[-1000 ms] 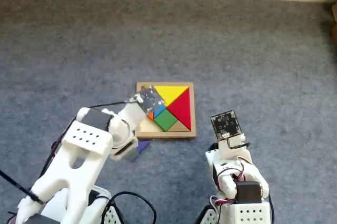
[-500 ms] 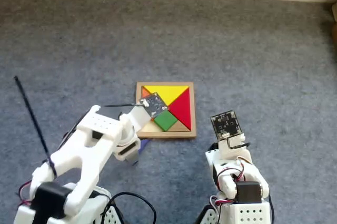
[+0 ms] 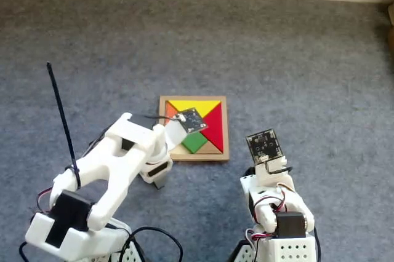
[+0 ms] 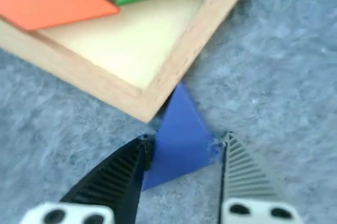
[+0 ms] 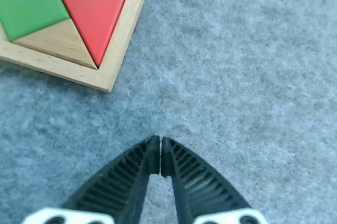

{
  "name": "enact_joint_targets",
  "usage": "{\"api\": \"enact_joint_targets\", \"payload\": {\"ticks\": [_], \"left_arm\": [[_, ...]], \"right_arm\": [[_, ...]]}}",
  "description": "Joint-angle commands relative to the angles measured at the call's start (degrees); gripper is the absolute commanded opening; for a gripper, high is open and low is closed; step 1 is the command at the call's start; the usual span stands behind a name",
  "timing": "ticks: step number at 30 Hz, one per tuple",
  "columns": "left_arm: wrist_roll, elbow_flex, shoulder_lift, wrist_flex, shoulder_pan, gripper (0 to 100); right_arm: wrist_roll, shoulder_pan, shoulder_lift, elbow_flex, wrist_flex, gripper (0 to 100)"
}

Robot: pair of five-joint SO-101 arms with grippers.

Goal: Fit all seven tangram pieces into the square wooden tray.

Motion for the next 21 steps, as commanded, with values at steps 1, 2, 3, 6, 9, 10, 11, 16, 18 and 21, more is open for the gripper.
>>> {"api": "enact_joint_targets", "payload": {"ticks": [1,2,3,6,9,10,11,16,18,21], "left_arm": [[-0.62,-2.68,0.22,1.49,0.66,7],[-0.62,-2.77,0.22,2.64,0.75,6],[-0.62,-2.95,0.13,3.87,0.75,6],[-0.62,-3.12,-0.04,6.68,1.71,5],[-0.62,-2.77,-2.95,8.62,3.03,5],[-0.62,-2.77,-4.53,9.76,3.47,5],[-0.62,-2.86,-6.29,11.08,4.09,5],[-0.62,-3.21,-15.96,14.68,7.16,5],[-0.62,-3.21,-18.51,14.59,7.87,5],[-0.7,-4.09,-19.03,14.24,8.57,5]], "right_arm": [[0.09,0.66,-1.01,6.46,-1.1,2.4],[0.09,0.66,-1.01,6.46,-1.1,2.4],[0.09,0.66,-1.01,6.46,-1.1,2.4],[0.09,0.66,-1.01,6.46,-1.1,2.4],[0.09,0.66,-1.01,6.46,-1.1,2.4],[0.09,0.66,-1.01,6.46,-1.1,2.4],[0.09,0.66,-1.01,6.46,-1.1,2.4],[0.09,0.66,-1.01,6.46,-1.1,2.4],[0.09,0.66,-1.01,6.46,-1.1,2.4],[0.09,0.66,-1.01,6.46,-1.1,2.4]]}}
